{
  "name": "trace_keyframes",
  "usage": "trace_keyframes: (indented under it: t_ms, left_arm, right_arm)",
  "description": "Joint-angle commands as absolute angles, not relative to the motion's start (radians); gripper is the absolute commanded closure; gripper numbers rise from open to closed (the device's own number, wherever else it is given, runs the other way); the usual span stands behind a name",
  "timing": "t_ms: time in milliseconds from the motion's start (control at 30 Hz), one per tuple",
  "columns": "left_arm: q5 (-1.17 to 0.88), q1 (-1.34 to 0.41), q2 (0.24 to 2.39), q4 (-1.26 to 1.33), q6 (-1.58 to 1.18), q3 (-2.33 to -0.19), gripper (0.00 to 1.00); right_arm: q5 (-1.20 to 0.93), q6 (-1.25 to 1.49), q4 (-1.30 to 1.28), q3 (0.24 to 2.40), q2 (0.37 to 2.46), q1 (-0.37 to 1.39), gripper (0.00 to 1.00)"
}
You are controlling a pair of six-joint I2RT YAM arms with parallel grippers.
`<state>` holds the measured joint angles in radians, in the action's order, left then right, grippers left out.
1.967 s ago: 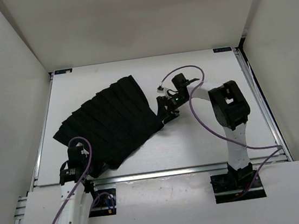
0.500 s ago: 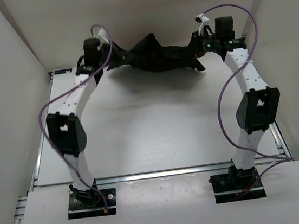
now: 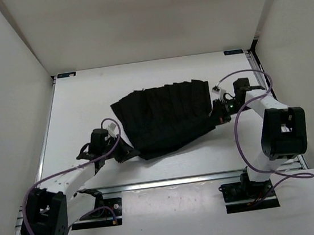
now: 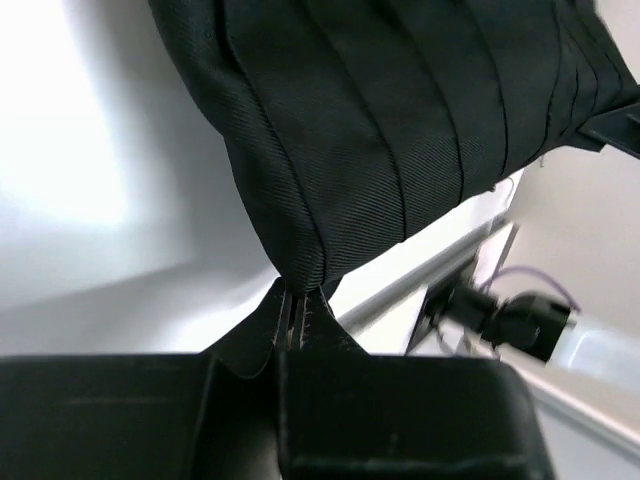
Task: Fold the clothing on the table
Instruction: Fold the skirt
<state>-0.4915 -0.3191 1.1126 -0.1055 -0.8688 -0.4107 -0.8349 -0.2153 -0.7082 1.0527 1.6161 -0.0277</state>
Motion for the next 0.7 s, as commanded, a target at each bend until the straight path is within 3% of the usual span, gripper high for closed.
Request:
trace_keyframes:
  t_ms: [0,167,400,533,667]
  left_arm:
    - [-0.476,-0.301,0.990,-0.175,-0.884,-0.347,1.00]
    - [-0.526,-0.184,0.878,-0.238,-0.902,-0.333,1.00]
    - [-0.545,-0.169,0.813,-0.213,-1.035,-0.308,1.00]
    - [-0.567,-0.146,0.787,-0.155,-1.173,-0.337,1.00]
    - [-0.543,-0.129,0.966,0.125,-1.311,-0.495,0.98]
  right_arm:
    - [-0.769,-0.342,-0.802,0.997,1.565,-0.064,1.00]
    - [-0.732,-0.357,-0.854,0.946,1.525,-0.100,1.00]
    - [-0.749,-0.388,-0.923,0.948,1.477,-0.118,1.00]
    - [-0.855,-0.408,-0.963,1.098,1.494,-0.150,1.00]
    - [-0.910,-0.269,-0.798,1.375,1.543,-0.118,1.00]
